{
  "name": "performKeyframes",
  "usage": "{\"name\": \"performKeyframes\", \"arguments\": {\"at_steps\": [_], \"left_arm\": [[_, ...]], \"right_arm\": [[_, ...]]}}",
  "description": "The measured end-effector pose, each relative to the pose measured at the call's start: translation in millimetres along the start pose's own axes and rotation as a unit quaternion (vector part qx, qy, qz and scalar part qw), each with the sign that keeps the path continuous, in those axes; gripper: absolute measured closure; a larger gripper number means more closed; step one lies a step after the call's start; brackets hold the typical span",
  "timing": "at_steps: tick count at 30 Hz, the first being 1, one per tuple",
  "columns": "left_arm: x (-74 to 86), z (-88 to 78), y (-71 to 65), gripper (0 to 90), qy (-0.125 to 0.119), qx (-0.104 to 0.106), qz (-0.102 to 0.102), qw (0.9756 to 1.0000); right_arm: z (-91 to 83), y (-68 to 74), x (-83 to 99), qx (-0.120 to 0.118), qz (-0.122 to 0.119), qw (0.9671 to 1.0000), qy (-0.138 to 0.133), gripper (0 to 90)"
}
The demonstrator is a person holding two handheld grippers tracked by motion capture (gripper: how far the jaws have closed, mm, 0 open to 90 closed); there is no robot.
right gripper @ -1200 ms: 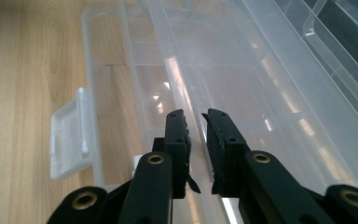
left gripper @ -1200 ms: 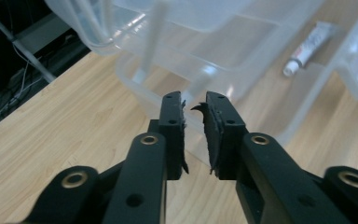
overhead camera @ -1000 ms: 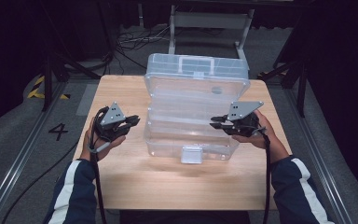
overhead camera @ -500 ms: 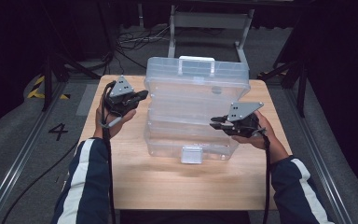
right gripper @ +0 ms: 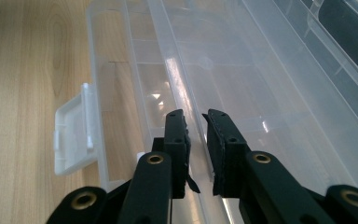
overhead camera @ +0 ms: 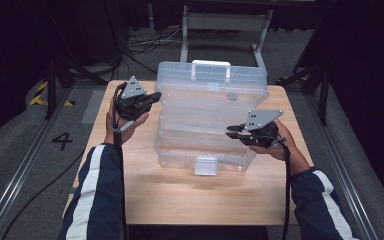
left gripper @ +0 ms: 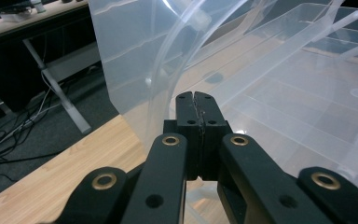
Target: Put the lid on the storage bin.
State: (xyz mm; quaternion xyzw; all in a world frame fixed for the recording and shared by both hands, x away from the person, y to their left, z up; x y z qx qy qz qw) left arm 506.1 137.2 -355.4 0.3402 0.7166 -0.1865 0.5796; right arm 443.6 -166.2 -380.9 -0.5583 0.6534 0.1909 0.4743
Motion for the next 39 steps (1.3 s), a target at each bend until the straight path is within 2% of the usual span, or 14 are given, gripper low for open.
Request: {"name": "performKeyframes", "arguments": {"at_steps": [3,11,15,18,27,39], "left_arm": [[-0.4,1.2,0.6,90.0,0.0,0.005,-0.005,1.0],[-4.5,3.7,-1.0,90.0,0.002,0.004,0.002,1.0],[-4.2,2.4,-1.7,90.0,0.002,0.01,-0.003,0.9999],[-4.2,1.9,-1.5,90.0,0.003,0.012,0.001,0.9999],[-3.5,-1.7,-3.1,90.0,0.008,0.013,0.008,0.9999],[0.0,-7.2,-5.6,90.0,0.016,0.024,0.013,0.9995]], "right_arm": [[-0.4,0.2,0.4,-0.002,0.001,1.0,0.0,78.8],[-1.0,0.8,1.7,-0.003,0.001,1.0,0.0,78.7],[-3.3,0.9,3.5,-0.003,-0.002,1.0,0.002,78.2],[-5.9,0.8,5.5,-0.003,-0.002,1.0,0.003,78.1],[-13.5,1.1,10.0,0.005,-0.002,0.9999,0.009,77.3],[-28.7,0.4,17.4,0.018,0.004,0.9998,0.013,77.7]]}}
Point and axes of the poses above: each handheld gripper's, and its own axes: z roughly forward along the jaws, x roughly out of its underside, y roughly to its left, the point moved 6 cm from there along z, roughly forward along the jaws, and after that the axes turned 10 degrees about -y, right-handed, at the moved point
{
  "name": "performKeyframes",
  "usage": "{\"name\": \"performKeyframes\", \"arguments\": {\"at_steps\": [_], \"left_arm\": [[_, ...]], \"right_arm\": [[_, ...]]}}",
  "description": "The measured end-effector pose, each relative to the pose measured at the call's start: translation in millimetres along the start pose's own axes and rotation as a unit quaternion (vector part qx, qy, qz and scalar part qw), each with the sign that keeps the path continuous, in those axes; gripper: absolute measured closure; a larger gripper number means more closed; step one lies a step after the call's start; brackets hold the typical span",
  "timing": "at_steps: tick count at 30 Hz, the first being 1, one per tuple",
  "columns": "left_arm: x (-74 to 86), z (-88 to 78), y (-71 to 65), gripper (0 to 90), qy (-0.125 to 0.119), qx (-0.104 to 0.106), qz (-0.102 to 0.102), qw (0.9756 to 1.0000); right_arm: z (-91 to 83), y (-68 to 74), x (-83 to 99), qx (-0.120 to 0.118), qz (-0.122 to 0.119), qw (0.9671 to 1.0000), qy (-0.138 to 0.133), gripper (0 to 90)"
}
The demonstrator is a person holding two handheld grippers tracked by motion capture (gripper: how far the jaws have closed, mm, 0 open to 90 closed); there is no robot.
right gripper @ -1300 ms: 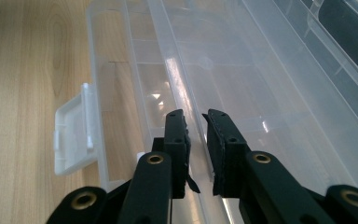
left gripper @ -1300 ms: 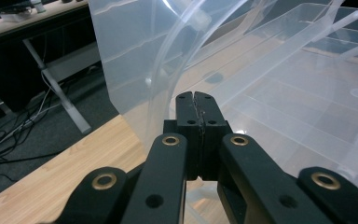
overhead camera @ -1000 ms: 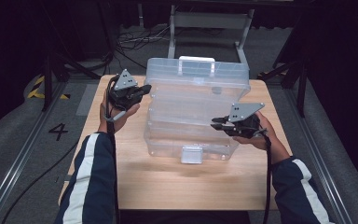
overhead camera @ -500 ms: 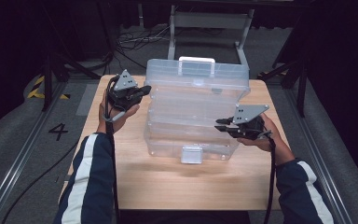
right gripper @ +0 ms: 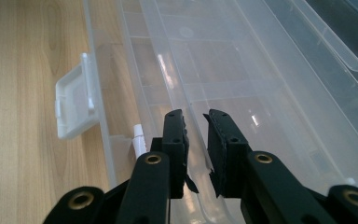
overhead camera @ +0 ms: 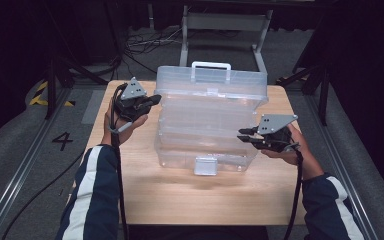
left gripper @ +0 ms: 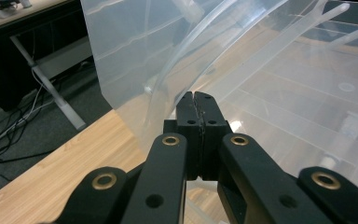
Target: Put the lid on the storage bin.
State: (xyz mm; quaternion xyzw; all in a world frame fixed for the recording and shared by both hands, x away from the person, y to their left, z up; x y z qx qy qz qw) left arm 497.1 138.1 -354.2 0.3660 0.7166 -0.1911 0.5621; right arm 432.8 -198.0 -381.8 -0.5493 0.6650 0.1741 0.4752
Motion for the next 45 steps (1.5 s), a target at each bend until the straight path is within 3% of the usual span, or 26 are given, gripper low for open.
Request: {"name": "performKeyframes", "arguments": {"at_steps": [5,25,30,36,45], "left_arm": [[0.8,-1.2,-2.7,90.0,-0.003,0.007,-0.008,0.9999],[10.8,-9.0,-12.4,90.0,0.013,0.026,0.012,0.9995],[15.1,-11.7,-18.4,90.0,0.017,0.028,0.023,0.9992],[22.4,-15.1,-25.4,90.0,0.015,0.04,0.015,0.999],[35.3,-19.7,-35.3,90.0,0.026,0.047,0.023,0.9983]], "right_arm": [[-6.2,-0.9,1.7,0.006,-0.001,1.0,0.0,78.5],[-19.0,1.7,13.0,0.023,0.01,0.9997,-0.005,73.8],[-18.9,4.2,15.4,0.021,0.014,0.9997,-0.006,73.8],[-18.3,9.1,19.0,0.018,0.012,0.9998,-0.004,74.1],[-18.7,14.5,26.4,0.006,0.024,0.9997,-0.008,75.5]]}}
Point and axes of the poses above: each handheld gripper's, and its own axes: z roughly forward along the jaws, x roughly out of its underside, y roughly to its left, the point moved 6 cm from there along z, roughly forward along the jaws, and after that the axes turned 10 degrees about -y, right-handed, at the moved point
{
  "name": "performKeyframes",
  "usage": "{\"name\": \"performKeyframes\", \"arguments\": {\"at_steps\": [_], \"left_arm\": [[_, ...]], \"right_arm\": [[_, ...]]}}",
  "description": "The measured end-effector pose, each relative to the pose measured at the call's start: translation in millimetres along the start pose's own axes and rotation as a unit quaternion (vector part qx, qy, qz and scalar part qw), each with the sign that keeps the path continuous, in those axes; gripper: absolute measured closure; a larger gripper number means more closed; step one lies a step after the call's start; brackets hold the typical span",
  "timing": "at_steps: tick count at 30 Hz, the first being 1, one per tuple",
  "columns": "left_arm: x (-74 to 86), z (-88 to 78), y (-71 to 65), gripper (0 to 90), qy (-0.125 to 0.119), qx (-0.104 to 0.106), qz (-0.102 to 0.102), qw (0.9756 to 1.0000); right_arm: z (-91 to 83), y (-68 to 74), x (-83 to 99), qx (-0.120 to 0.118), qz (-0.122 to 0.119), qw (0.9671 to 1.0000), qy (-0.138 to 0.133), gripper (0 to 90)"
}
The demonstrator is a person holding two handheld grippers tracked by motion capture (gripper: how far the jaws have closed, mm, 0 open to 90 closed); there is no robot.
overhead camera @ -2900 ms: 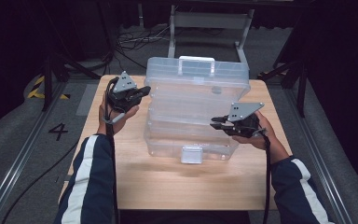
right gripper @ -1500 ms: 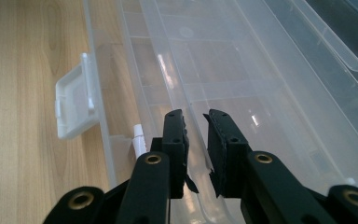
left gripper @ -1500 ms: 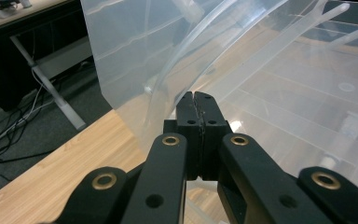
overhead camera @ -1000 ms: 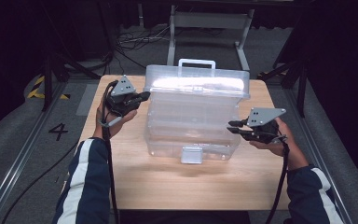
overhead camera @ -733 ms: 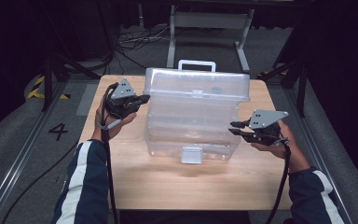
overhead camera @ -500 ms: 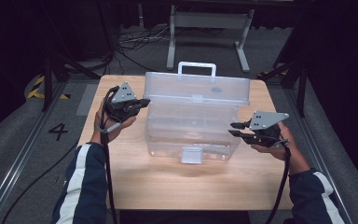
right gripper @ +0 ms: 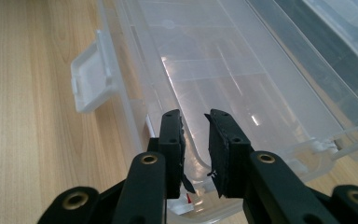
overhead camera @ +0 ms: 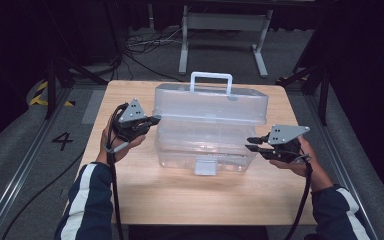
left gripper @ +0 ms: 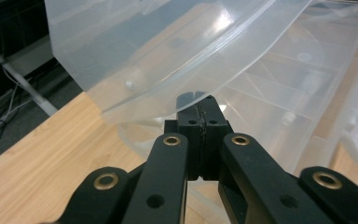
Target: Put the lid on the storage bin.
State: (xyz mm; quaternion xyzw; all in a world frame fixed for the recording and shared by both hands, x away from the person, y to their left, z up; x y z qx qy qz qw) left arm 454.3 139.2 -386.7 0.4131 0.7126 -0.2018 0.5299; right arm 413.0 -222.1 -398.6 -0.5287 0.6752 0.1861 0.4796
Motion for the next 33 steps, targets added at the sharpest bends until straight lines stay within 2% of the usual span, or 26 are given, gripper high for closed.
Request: {"name": "performKeyframes", "arguments": {"at_steps": [4,9,16,18,21,27,30,33], "left_arm": [[5.2,-1.3,-3.6,90.0,0.01,-0.001,0.01,0.9999],[9.7,-1.3,-5.8,90.0,0.014,-0.004,0.011,0.9998],[12.0,-1.5,-7.3,90.0,0.019,-0.003,0.014,0.9997],[12.6,-1.6,-7.6,90.0,0.02,-0.004,0.015,0.9997],[13.9,-1.6,-8.8,90.0,0.021,-0.002,0.013,0.9997],[18.8,-2.3,-10.5,90.0,0.03,-0.001,0.017,0.9994],[21.9,-2.7,-12.3,90.0,0.034,-0.005,0.018,0.9993],[23.9,-3.5,-13.9,90.0,0.046,-0.014,0.029,0.9984]], "right_arm": [[-1.3,0.7,1.6,0.0,0.004,1.0,-0.003,75.6],[-3.6,1.1,2.2,0.002,0.009,0.9999,-0.006,76.4],[-17.0,0.9,3.3,0.02,0.017,0.9994,-0.023,77.4],[-21.5,-0.1,6.6,0.033,0.014,0.9993,-0.013,76.9],[-25.2,-0.6,10.8,0.031,0.021,0.9992,-0.013,76.7],[-31.0,-4.5,17.9,0.043,0.028,0.9986,-0.008,75.6],[-30.7,-5.8,20.2,0.045,0.031,0.9985,-0.001,74.8],[-30.4,-7.8,23.0,0.055,0.03,0.998,0.007,74.0]]}}
Point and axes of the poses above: each handheld gripper's, and its own axes: z roughly forward along the jaws, x roughly out of its underside, y roughly to its left, the point moved 6 cm from there along z, roughly forward along the jaws, and after that the axes turned 10 degrees about -y, right-handed, at the moved point
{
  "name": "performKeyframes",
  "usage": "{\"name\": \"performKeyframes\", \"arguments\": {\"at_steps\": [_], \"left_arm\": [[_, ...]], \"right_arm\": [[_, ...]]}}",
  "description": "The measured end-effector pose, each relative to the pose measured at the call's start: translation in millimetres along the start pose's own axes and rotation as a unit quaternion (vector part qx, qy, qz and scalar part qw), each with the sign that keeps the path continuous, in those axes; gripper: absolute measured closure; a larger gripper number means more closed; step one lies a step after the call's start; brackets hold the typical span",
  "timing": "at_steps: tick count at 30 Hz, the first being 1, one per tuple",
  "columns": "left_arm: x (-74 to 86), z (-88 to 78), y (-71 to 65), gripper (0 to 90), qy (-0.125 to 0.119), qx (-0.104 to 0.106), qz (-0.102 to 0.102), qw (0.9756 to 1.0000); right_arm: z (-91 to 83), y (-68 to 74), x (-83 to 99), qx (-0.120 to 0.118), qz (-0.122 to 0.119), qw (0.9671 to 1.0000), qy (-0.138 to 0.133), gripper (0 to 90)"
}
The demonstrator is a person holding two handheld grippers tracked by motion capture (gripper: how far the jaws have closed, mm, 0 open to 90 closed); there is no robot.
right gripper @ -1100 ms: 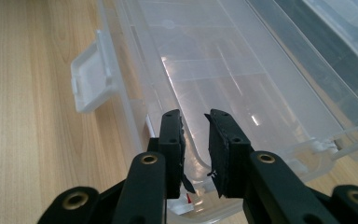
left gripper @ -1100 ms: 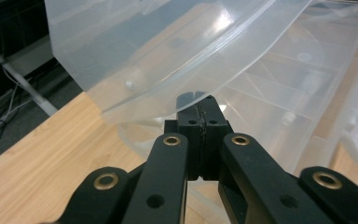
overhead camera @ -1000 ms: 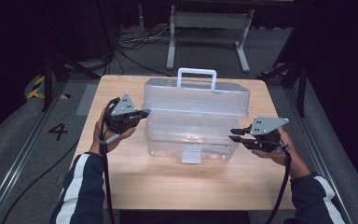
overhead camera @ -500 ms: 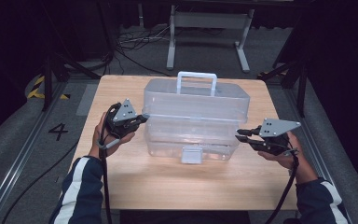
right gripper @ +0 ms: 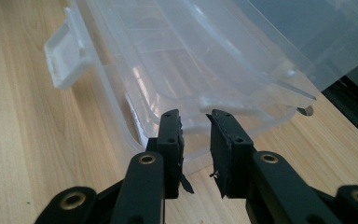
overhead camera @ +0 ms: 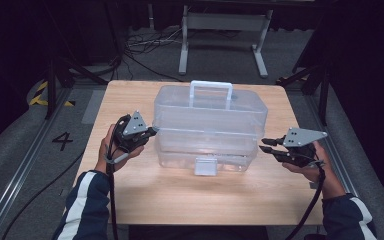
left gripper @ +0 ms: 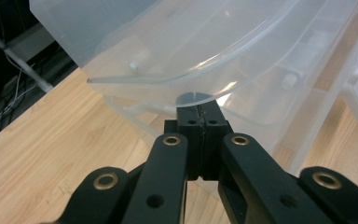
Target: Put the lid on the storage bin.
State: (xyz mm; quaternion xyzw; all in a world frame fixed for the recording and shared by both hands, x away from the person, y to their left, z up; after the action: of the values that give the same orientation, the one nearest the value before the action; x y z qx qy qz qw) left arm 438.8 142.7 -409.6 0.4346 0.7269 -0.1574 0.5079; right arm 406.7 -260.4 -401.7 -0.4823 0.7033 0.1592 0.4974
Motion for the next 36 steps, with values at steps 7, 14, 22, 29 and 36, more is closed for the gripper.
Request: {"name": "performKeyframes", "arguments": {"at_steps": [7,14,22,29,36], "left_arm": [[3.9,-0.3,-3.4,90.0,0.002,0.002,-0.003,1.0],[9.5,-0.1,-5.8,90.0,0.015,-0.001,0.001,0.9999],[17.6,0.5,-7.6,90.0,0.029,-0.003,0.002,0.9996],[23.3,0.1,-8.0,90.0,0.038,-0.002,0.003,0.9993],[26.5,1.6,-10.8,90.0,0.044,0.0,0.004,0.999]], "right_arm": [[-2.0,-4.0,4.1,0.008,0.01,0.9999,0.0,73.7],[-1.2,-5.0,7.1,0.009,0.013,0.9999,0.005,72.6],[2.2,-3.9,7.6,0.013,0.017,0.9997,0.006,71.9],[4.1,-0.3,11.0,0.008,0.013,0.9997,0.019,70.9],[4.3,2.5,14.2,0.002,0.016,0.9996,0.023,69.3]]}}
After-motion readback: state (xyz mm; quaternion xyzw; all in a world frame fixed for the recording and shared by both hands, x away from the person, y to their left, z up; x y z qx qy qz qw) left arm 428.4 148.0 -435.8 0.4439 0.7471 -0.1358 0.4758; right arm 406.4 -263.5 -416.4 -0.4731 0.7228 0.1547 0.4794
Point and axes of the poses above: each handheld gripper's, and its own axes: z roughly forward along the jaws, x roughly out of its underside, y roughly to its left, the point moved 6 cm from there along z, roughly forward along the jaws, and after that the axes turned 10 degrees about -y, right-handed, at the moved point
